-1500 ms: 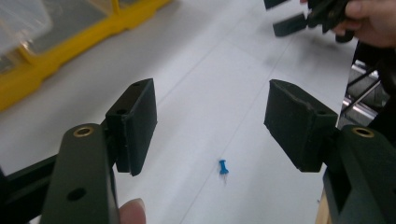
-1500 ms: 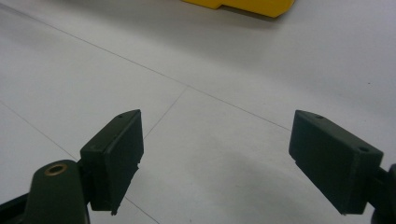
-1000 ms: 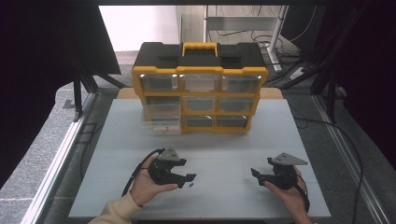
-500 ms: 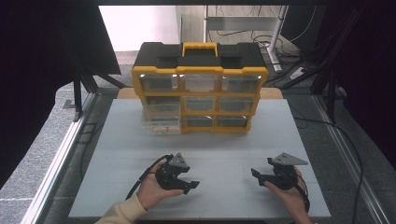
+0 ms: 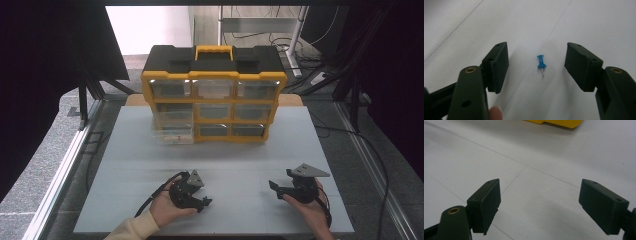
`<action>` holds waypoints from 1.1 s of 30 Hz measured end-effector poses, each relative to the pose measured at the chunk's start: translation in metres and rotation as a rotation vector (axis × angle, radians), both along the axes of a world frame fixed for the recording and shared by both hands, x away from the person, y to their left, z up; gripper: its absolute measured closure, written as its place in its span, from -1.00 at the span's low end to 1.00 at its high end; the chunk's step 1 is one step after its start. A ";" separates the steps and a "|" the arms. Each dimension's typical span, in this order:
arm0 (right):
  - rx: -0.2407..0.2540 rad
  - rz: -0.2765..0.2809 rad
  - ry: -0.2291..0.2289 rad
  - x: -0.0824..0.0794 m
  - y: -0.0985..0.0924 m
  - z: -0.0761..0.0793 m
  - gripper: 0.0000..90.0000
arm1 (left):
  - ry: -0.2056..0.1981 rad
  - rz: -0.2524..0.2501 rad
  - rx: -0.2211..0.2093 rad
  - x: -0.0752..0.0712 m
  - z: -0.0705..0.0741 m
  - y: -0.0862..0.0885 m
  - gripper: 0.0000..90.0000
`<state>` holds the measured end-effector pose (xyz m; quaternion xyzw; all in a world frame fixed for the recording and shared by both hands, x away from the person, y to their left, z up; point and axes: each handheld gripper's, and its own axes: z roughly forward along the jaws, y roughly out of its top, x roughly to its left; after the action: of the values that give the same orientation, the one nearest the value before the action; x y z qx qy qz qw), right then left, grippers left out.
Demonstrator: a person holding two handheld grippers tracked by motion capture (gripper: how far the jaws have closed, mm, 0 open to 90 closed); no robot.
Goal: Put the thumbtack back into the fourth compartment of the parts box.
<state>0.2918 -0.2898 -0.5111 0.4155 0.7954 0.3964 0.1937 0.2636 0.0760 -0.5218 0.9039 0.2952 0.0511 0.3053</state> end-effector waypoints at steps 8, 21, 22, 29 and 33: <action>0.003 0.003 0.000 0.000 0.000 0.000 -0.60 | -0.012 -0.023 0.037 -0.002 -0.004 -0.005 0.08; 0.000 0.000 -0.003 0.000 0.000 0.000 -0.60 | 0.003 -0.039 0.037 -0.005 -0.002 -0.008 0.82; 0.000 0.000 -0.003 0.000 0.001 0.000 -0.60 | 0.006 -0.038 0.033 -0.004 -0.002 -0.007 0.83; -0.001 0.001 -0.004 0.000 0.000 0.001 -0.60 | 0.027 -0.035 0.001 -0.002 -0.002 -0.003 0.84; 0.004 0.004 -0.002 0.000 -0.001 0.000 -0.60 | 0.023 -0.032 -0.054 0.001 0.003 0.002 0.84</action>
<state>0.2918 -0.2905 -0.5108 0.4140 0.7951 0.3989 0.1931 0.2645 0.0780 -0.5185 0.9005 0.2855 0.0280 0.3270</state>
